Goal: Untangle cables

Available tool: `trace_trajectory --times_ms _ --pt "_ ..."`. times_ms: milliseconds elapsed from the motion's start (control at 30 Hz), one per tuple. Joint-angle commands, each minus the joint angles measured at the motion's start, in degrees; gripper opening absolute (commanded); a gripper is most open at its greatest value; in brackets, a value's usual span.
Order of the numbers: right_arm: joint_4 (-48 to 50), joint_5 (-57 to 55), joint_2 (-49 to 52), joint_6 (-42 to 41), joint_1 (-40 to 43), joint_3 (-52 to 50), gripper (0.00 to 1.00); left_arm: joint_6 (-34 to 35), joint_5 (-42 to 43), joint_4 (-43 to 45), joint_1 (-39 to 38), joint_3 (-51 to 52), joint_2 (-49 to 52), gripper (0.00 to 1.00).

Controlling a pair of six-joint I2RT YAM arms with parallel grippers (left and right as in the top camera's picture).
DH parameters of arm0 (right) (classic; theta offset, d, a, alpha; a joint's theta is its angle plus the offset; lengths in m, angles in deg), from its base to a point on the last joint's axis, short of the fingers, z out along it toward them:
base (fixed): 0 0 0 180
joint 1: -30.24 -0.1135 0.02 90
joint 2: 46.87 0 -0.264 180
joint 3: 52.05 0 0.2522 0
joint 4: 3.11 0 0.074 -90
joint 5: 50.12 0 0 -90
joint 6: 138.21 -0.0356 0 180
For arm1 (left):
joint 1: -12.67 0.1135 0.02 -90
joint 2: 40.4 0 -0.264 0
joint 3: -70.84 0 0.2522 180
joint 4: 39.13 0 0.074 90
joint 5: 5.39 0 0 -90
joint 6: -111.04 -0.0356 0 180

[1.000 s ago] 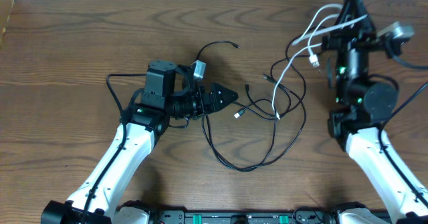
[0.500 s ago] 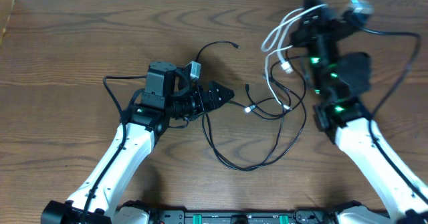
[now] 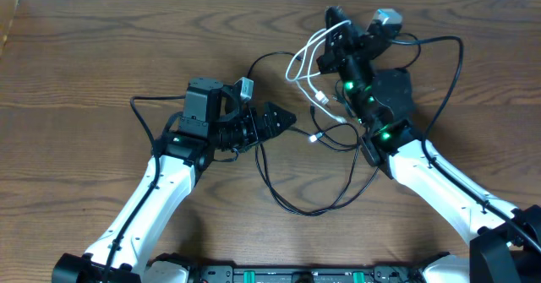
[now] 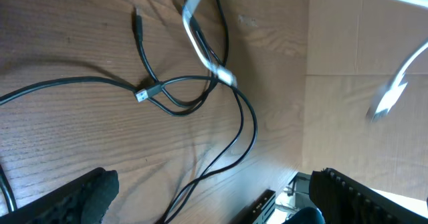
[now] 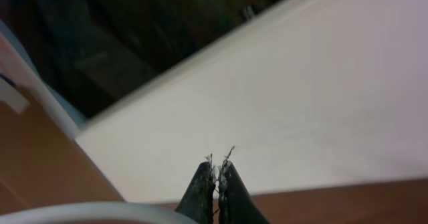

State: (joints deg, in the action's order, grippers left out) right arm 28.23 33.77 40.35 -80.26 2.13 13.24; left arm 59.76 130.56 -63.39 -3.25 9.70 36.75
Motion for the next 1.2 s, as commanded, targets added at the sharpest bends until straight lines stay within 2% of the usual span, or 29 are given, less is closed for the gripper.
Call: trace_trajectory --times_ms 0,167,333,467,667,933,1167 --pt "-1.18 -0.44 0.35 -0.04 -1.25 0.31 0.01 -0.76 -0.42 -0.17 -0.17 0.24 0.13 0.96" --pt "3.96 -2.84 0.33 0.09 -1.05 0.31 0.01 -0.74 -0.42 -0.17 -0.17 0.24 0.13 0.96" --pt "15.37 -6.54 0.33 8.70 1.20 0.33 0.01 -0.76 -0.42 -0.17 -0.17 0.24 0.13 0.96" --pt "17.84 -7.50 0.33 15.76 4.94 0.33 0.01 -0.76 -0.42 -0.17 -0.17 0.24 0.13 0.96" --pt "10.71 -7.45 0.33 24.22 14.75 0.37 0.01 -0.76 -0.42 -0.17 -0.17 0.24 0.13 0.96" --pt "-8.37 -7.45 0.33 33.97 32.13 3.89 0.01 -0.76 -0.42 -0.17 -0.17 0.24 0.13 0.96" --pt "-16.41 -8.17 0.33 45.40 45.75 6.23 0.01 -0.76 -0.42 -0.17 -0.17 0.24 0.13 0.96"
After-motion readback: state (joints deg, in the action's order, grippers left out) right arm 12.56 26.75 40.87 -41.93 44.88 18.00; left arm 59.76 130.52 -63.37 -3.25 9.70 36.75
